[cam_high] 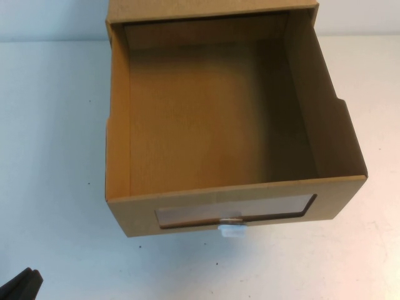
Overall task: Open the shoe box
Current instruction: 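Pull the top drawer of the cardboard box fully open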
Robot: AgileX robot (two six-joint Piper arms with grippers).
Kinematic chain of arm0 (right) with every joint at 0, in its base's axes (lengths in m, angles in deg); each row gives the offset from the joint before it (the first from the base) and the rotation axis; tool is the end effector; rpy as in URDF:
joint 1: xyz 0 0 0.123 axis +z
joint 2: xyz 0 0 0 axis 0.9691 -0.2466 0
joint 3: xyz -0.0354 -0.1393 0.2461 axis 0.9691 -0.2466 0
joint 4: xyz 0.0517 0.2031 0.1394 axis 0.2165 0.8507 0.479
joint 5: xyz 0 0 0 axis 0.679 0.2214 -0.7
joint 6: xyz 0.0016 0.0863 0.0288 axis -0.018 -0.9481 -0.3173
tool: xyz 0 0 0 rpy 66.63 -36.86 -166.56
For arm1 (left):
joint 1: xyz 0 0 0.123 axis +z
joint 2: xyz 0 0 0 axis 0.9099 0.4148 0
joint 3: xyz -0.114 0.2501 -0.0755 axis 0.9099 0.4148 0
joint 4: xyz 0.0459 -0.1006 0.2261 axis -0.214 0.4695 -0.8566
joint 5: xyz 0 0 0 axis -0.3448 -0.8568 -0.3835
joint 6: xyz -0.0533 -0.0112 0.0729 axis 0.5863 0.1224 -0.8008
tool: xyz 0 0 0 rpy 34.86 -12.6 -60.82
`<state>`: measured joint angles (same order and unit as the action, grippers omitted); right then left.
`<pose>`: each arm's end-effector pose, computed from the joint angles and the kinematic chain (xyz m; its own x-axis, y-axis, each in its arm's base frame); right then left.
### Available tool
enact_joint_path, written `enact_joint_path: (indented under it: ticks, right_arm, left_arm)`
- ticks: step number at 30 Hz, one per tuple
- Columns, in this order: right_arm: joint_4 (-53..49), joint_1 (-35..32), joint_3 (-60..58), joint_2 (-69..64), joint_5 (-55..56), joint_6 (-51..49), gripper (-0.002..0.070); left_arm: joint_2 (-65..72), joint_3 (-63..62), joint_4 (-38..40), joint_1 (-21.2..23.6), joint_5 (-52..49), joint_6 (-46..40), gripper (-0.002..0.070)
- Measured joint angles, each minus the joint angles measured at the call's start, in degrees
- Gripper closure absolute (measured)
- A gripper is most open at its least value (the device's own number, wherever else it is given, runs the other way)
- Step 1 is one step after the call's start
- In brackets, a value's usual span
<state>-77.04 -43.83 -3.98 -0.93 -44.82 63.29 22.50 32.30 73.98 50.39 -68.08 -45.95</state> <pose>0.1454 0.0521 0.4441 -0.5043 -0.1998 -0.8401 -0.1933 0.9743 -0.1157 0.0497 -0.0250 0.1818 -0.2269 -0.0811 -0.9705 0.3468 0.9245 -0.1583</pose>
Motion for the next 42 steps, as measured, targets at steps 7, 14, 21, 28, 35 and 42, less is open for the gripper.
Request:
enact_joint_path:
  ticks: [7,14,21,28,35,42]
  right_arm:
    - [0.8,-11.1,-8.2,3.7,12.8,0.0,0.0689]
    - [1.9,-26.6,-32.6,16.4,36.8,0.0,0.0689]
    - [4.8,-34.3,-55.8,31.5,49.5,-0.1,0.0689]
    - [7.2,-34.9,-67.4,47.2,50.9,-0.1,0.0689]
    - [7.9,-34.9,-70.9,53.3,51.0,-0.2,0.0689]
    - [9.2,-33.5,-71.0,53.3,51.1,-0.2,0.0689]
  left_arm:
    - [0.0,0.0,0.0,0.0,0.0,0.0,0.0679]
    - [0.0,0.0,0.0,0.0,0.0,0.0,0.0679]
    - [0.0,0.0,0.0,0.0,0.0,0.0,0.0679]
    - [0.0,0.0,0.0,0.0,0.0,0.0,0.0679]
    - [0.0,0.0,0.0,0.0,-0.1,0.0,0.0679]
    - [0.0,0.0,0.0,0.0,-0.2,0.0,0.0679]
